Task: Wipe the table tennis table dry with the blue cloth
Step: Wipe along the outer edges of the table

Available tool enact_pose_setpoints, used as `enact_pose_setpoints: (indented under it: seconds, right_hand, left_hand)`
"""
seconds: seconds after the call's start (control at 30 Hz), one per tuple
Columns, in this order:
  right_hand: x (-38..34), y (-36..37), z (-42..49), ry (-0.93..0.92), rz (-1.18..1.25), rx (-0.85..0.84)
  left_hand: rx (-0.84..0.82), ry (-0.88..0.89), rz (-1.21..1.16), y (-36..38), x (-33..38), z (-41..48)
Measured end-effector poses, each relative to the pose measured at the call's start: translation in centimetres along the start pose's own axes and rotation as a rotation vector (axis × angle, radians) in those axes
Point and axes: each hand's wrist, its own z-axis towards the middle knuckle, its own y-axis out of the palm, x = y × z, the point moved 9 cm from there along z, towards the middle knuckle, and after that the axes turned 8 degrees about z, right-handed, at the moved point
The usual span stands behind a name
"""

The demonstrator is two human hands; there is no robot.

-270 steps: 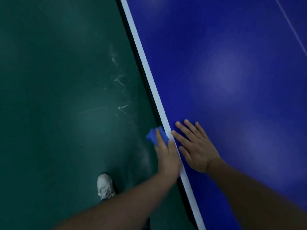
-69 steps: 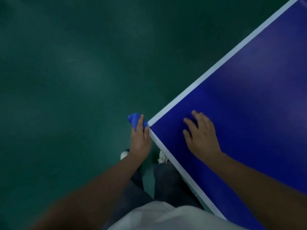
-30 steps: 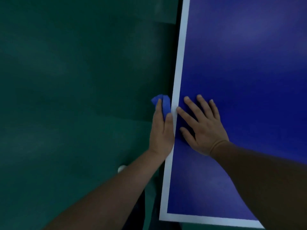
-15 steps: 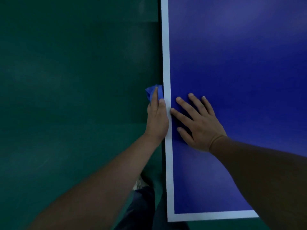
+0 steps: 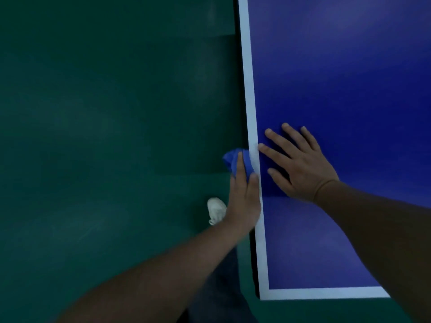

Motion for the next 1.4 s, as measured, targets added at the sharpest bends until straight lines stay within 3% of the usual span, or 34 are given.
enact_pose_setpoints:
  seconds: [0.13,0.27,0.5,0.67,0.83,1.03,1.2,1.4]
  right_hand:
    - [0.2,0.2,-0.1,0.009,0.009,-0.019]
    - [0.0,0.0,0.0,0.015,0.004,-0.044]
    - [-0.2,-0.2,0.2,0.040,0.013,-0.053]
    - [0.1,-0.6,0.8,0.123,0.082,-0.014]
    - [4.1,-3.9,8.8,0.127,0.082,0.060]
    - [11.7,-7.0,21.5,0.294,0.054,0.045]
    - [14.3,-6.5,26.8,0.454,0.062,0.030]
    - [14.4,-6.2,26.5,0.497,0.042,0.018]
  left_hand:
    - [0.051,0.000,0.023,-1.5,3.2,6.0]
    - [0.070,0.052,0.060,-1.7,4.0,3.8]
    - [-0.175,-0.045,0.046,0.9,-1.9,-5.7]
    - [-0.138,-0.022,0.011,-0.1,1.1,1.8]
    - [-0.030,0.026,0.024,-2.7,6.2,10.6]
    - [-0.084,-0.094,-0.048,-4.5,10.2,18.3]
    - [-0.171,-0.107,-0.031,-4.0,8.1,16.6]
    - [-0.080,-0.106,-0.093,-4.0,7.1,15.1]
